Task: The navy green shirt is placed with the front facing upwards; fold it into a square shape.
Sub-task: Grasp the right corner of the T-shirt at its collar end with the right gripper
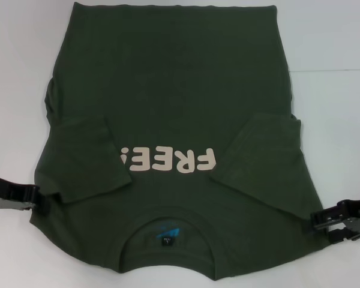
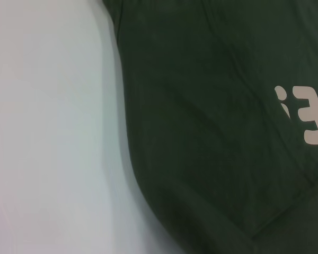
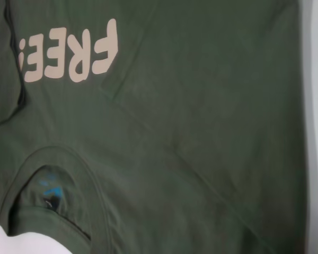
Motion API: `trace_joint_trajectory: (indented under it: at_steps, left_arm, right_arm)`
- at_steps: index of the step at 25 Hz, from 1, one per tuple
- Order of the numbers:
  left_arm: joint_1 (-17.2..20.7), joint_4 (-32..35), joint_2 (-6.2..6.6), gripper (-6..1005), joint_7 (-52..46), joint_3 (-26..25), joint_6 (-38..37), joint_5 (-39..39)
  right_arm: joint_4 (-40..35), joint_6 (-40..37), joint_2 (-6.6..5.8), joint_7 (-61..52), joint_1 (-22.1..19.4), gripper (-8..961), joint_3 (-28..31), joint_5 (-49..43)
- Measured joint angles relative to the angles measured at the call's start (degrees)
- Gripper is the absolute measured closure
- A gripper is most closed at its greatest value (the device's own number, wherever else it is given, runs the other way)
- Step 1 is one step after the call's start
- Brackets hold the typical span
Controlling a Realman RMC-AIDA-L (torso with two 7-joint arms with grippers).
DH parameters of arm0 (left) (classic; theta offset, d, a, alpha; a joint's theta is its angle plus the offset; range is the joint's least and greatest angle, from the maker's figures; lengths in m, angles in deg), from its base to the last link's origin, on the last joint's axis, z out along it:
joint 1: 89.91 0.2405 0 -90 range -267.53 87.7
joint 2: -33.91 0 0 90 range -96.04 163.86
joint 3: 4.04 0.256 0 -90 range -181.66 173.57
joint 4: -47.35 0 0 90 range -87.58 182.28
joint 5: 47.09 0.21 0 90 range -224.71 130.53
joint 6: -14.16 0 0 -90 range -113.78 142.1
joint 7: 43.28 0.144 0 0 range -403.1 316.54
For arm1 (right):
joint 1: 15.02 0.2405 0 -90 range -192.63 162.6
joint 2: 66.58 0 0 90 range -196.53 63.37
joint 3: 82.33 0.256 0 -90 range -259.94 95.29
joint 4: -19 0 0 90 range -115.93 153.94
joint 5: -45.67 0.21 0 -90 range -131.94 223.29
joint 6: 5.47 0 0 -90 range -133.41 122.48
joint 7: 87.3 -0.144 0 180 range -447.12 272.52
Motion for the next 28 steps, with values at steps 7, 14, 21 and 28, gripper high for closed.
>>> trace_joint_trajectory:
  at_steps: [7, 14, 21, 28]
  left_arm:
    - [0.0, -0.1, 0.00, 969, 0.0, 0.0, 0.0, -0.1]
    - [0.0, -0.1, -0.04, 969, 0.1, 0.0, -0.1, -0.2]
    - [0.0, 0.0, -0.26, 969, 0.1, 0.0, -0.1, -0.2]
    - [-0.2, -0.1, -0.27, 968, 0.0, 0.0, -0.1, -0.2]
  right_arm:
    - [1.2, 1.0, 0.03, 0.2, 0.6, 38, 0.0, 0.0]
    - [1.2, 0.7, -0.98, 0.0, 0.5, 38, -0.2, -0.3]
    - [1.2, 1.0, -1.07, -0.2, 0.2, 39, -1.7, -0.4]
    - [1.2, 1.1, -0.90, -0.2, 0.3, 39, -2.0, -0.4]
